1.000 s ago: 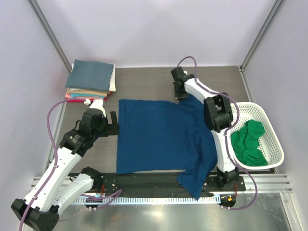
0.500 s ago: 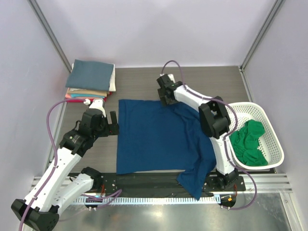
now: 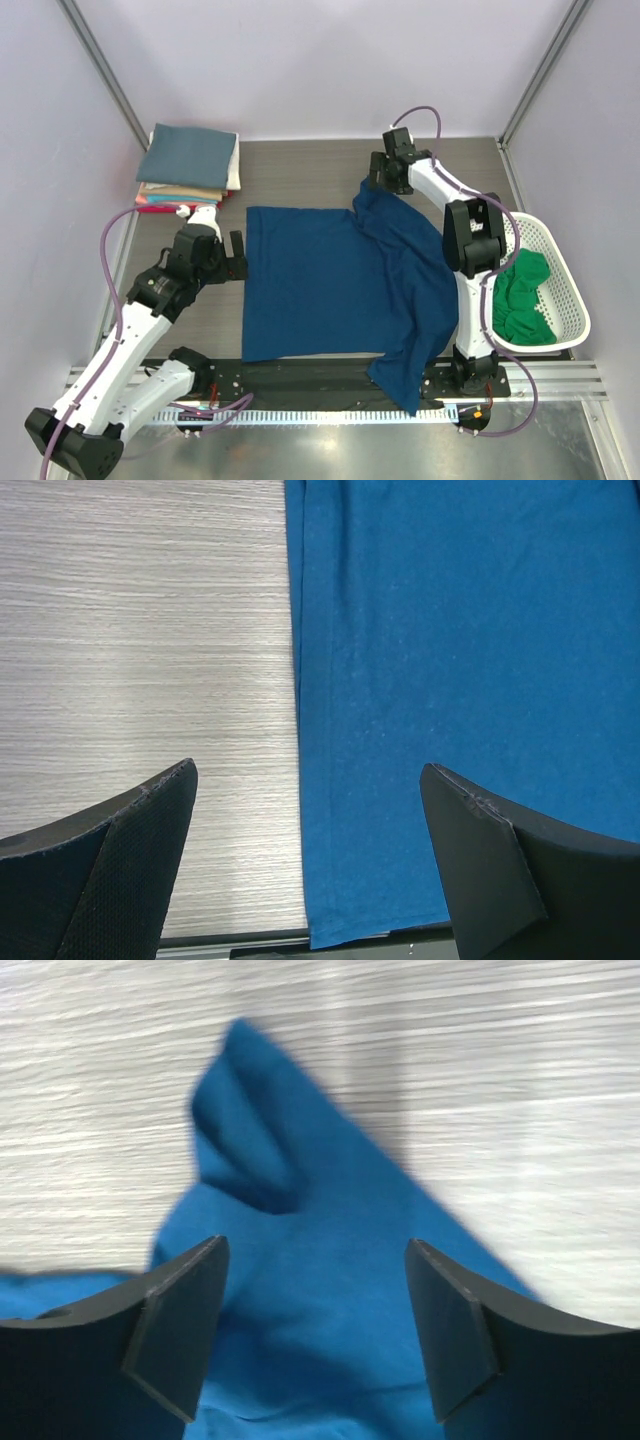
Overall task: Fold and stack the t-shirts
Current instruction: Flatten the tshirt out
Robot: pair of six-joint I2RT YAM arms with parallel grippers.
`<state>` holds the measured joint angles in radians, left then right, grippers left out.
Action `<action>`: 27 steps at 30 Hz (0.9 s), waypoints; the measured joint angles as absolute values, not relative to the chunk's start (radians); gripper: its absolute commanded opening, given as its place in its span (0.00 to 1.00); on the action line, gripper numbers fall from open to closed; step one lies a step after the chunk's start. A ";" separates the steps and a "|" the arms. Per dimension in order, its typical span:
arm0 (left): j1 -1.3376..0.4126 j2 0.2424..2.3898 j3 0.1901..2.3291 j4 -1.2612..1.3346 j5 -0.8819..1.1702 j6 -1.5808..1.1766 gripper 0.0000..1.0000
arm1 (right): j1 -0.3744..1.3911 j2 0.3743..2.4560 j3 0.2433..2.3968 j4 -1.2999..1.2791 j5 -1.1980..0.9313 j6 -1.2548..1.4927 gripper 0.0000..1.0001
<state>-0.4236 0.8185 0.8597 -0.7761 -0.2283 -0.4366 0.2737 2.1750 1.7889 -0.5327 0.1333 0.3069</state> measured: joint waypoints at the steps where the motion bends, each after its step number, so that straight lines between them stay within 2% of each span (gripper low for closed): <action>1: -0.424 0.820 0.860 -0.776 -0.228 -0.437 0.93 | 0.278 2.187 1.797 -0.529 0.112 0.314 0.74; 6: -0.424 0.826 0.860 -0.776 -0.229 -0.437 0.93 | 0.300 2.244 1.844 -0.515 0.010 0.346 0.64; 13: -0.424 0.827 0.860 -0.776 -0.229 -0.437 0.93 | 0.327 2.272 1.864 -0.503 -0.031 0.368 0.60; 19: -0.424 0.827 0.860 -0.776 -0.229 -0.437 0.93 | 0.332 2.296 1.864 -0.501 -0.031 0.370 0.38; 20: -0.424 0.827 0.860 -0.776 -0.229 -0.437 0.93 | 0.332 2.300 1.864 -0.501 -0.030 0.369 0.30; 22: -0.424 0.827 0.860 -0.776 -0.229 -0.437 0.93 | 0.332 2.310 1.866 -0.502 -0.028 0.367 0.23; 23: -0.424 0.827 0.860 -0.776 -0.229 -0.437 0.93 | 0.332 2.311 1.869 -0.503 -0.027 0.368 0.14; 25: -0.424 0.827 0.860 -0.776 -0.229 -0.437 0.93 | 0.332 2.316 1.878 -0.504 -0.027 0.364 0.05; 27: -0.424 0.827 0.860 -0.776 -0.229 -0.437 0.93 | 0.332 2.324 1.889 -0.506 -0.027 0.362 0.01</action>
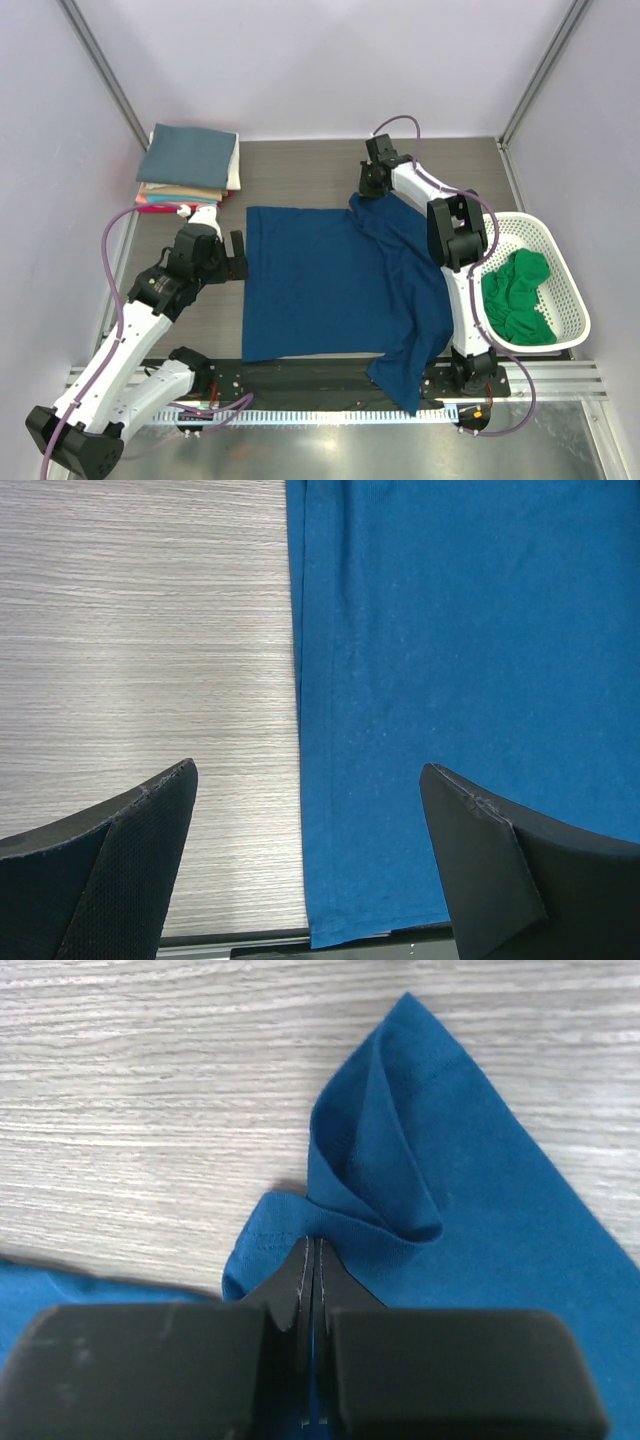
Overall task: Fold and stack the t-shirts
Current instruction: Flatten the tshirt out
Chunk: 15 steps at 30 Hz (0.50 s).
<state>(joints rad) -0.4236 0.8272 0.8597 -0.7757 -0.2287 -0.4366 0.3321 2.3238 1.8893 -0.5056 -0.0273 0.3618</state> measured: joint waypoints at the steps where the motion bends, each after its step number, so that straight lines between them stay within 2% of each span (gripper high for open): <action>1: -0.424 0.827 0.860 -0.776 -0.229 -0.437 0.93 | 0.332 2.329 1.895 -0.505 -0.028 0.361 0.01; 6: -0.424 0.827 0.860 -0.776 -0.229 -0.437 0.93 | 0.353 2.356 1.949 -0.509 -0.025 0.360 0.01; 12: -0.424 0.827 0.860 -0.776 -0.231 -0.437 0.93 | 0.418 2.423 2.135 -0.514 -0.098 0.366 0.01; 13: -0.424 0.827 0.860 -0.776 -0.233 -0.437 0.93 | 0.429 2.427 2.152 -0.512 -0.105 0.367 0.21; 15: -0.424 0.827 0.860 -0.776 -0.236 -0.437 0.93 | 0.447 2.427 2.165 -0.513 -0.102 0.375 0.45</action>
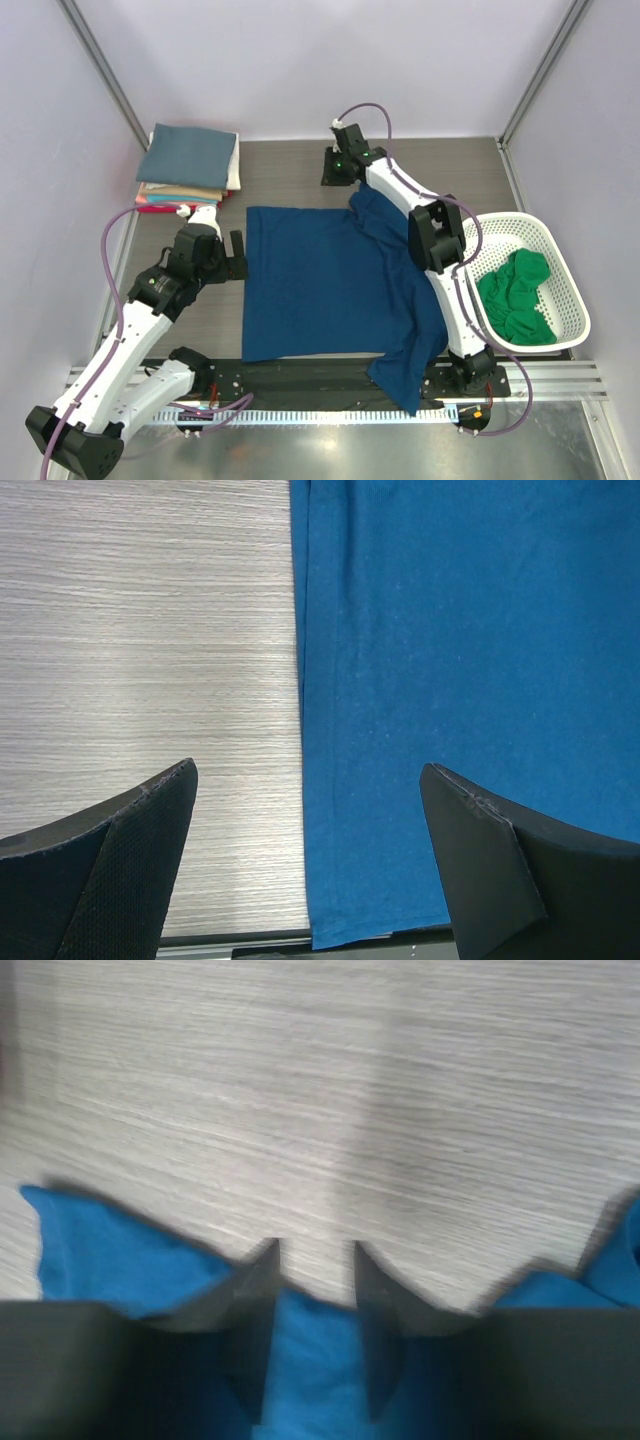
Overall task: Fold and stack the t-shirts
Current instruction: Flatten the tshirt out
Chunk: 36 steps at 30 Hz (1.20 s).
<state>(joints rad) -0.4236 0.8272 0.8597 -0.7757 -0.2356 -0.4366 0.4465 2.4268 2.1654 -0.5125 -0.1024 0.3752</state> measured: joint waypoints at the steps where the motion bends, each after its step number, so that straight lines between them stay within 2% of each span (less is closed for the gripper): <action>1: -0.424 0.827 0.860 -0.776 -0.236 -0.437 0.93 | 0.456 2.426 2.167 -0.513 -0.096 0.373 0.58; 6: -0.424 0.827 0.860 -0.776 -0.236 -0.437 0.93 | 0.469 2.426 2.163 -0.568 0.039 0.342 0.58; 15: -0.424 0.827 0.860 -0.776 -0.236 -0.437 0.93 | 0.431 2.427 2.113 -0.646 0.204 0.316 0.47; 17: -0.424 0.827 0.860 -0.776 -0.236 -0.437 0.93 | 0.429 2.429 2.110 -0.659 0.215 0.317 0.41; 18: -0.424 0.827 0.860 -0.776 -0.236 -0.437 0.93 | 0.430 2.431 2.107 -0.662 0.218 0.317 0.34; 20: -0.424 0.826 0.860 -0.776 -0.236 -0.437 0.93 | 0.432 2.434 2.099 -0.664 0.219 0.318 0.31; 25: -0.424 0.827 0.860 -0.776 -0.236 -0.437 0.93 | 0.440 2.436 2.098 -0.661 0.230 0.313 0.03; 36: -0.423 0.827 0.860 -0.776 -0.236 -0.437 0.93 | 0.506 2.436 2.100 -0.631 0.234 0.315 0.01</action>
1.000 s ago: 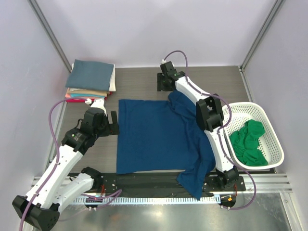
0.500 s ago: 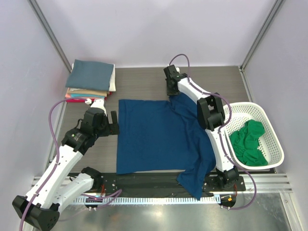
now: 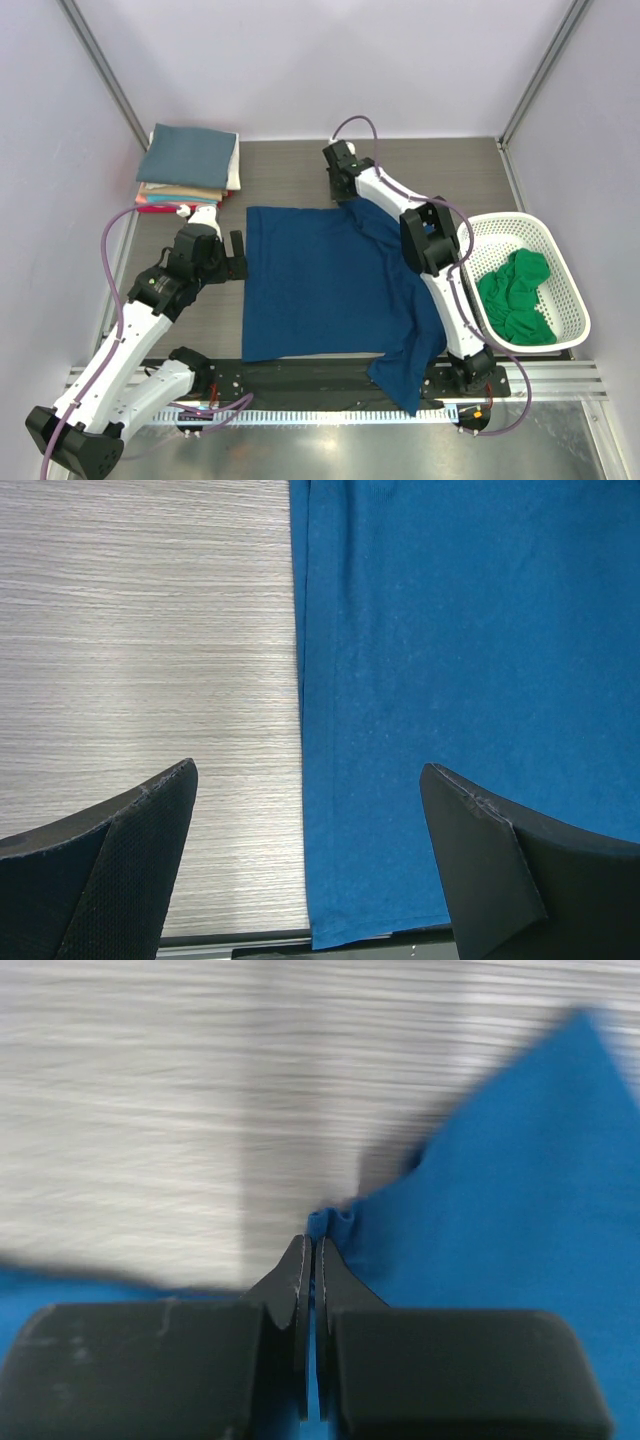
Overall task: Fold and stack the t-shirts
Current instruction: Flatten the tshirt out
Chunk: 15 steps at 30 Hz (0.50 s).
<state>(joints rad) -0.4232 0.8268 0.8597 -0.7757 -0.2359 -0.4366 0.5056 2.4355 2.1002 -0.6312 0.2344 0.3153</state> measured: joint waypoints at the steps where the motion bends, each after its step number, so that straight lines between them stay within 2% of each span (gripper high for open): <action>1: -0.423 0.827 0.860 -0.776 -0.236 -0.437 0.93 | 0.519 2.436 2.100 -0.616 0.218 0.316 0.01; 2: -0.423 0.827 0.860 -0.776 -0.236 -0.437 0.93 | 0.529 2.436 2.100 -0.598 0.199 0.316 0.01; 3: -0.423 0.827 0.860 -0.776 -0.236 -0.437 0.93 | 0.537 2.436 2.100 -0.581 0.179 0.317 0.09; 4: -0.423 0.827 0.860 -0.776 -0.236 -0.437 0.93 | 0.545 2.436 2.101 -0.564 0.160 0.319 0.31; 5: -0.423 0.827 0.860 -0.776 -0.236 -0.437 0.93 | 0.553 2.436 2.105 -0.550 0.138 0.326 0.61; 6: -0.423 0.827 0.860 -0.776 -0.236 -0.437 0.93 | 0.560 2.437 2.113 -0.543 0.125 0.332 0.67; 8: -0.423 0.827 0.860 -0.776 -0.236 -0.437 0.93 | 0.564 2.437 2.120 -0.523 0.114 0.325 0.71; 15: -0.423 0.839 0.860 -0.776 -0.235 -0.437 0.93 | 0.507 2.389 2.010 -0.480 0.123 0.333 0.71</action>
<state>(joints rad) -0.4232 0.8391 0.8597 -0.7757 -0.2352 -0.4366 0.5068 2.3894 2.0102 -0.4801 0.1234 0.3332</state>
